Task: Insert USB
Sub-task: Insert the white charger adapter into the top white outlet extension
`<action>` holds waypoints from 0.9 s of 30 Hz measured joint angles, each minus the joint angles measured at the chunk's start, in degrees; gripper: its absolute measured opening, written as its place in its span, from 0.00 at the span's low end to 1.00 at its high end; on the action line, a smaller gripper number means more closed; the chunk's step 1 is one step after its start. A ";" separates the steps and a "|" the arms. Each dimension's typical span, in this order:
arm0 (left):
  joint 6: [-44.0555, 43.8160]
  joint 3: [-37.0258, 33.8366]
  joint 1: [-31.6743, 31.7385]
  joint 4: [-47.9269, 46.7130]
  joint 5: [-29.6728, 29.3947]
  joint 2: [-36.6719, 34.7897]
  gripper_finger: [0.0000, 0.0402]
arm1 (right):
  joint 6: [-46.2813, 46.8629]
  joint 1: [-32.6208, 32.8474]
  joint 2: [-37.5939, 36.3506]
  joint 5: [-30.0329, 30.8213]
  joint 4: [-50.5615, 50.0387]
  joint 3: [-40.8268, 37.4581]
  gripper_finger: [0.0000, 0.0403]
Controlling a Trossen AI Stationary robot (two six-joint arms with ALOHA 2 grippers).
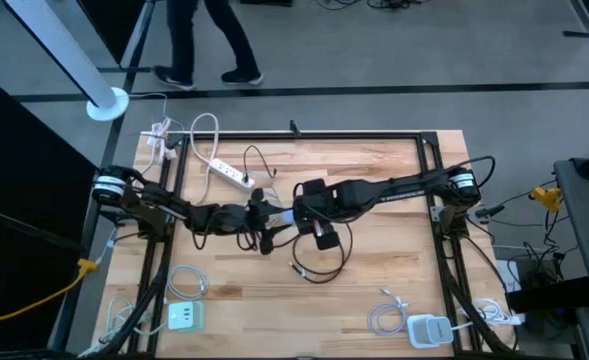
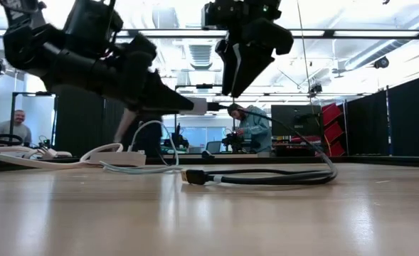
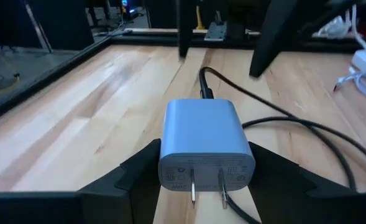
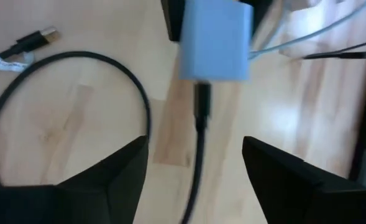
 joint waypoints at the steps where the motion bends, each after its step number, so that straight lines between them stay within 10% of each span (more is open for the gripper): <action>1: -1.27 -0.91 0.05 1.43 0.00 0.00 0.49 | -0.48 0.00 -0.49 0.88 0.00 -0.02 0.61; 27: -42.53 -17.74 5.25 16.39 12.07 -19.82 0.49 | -21.41 -0.20 -0.72 -2.52 35.49 -1.76 0.52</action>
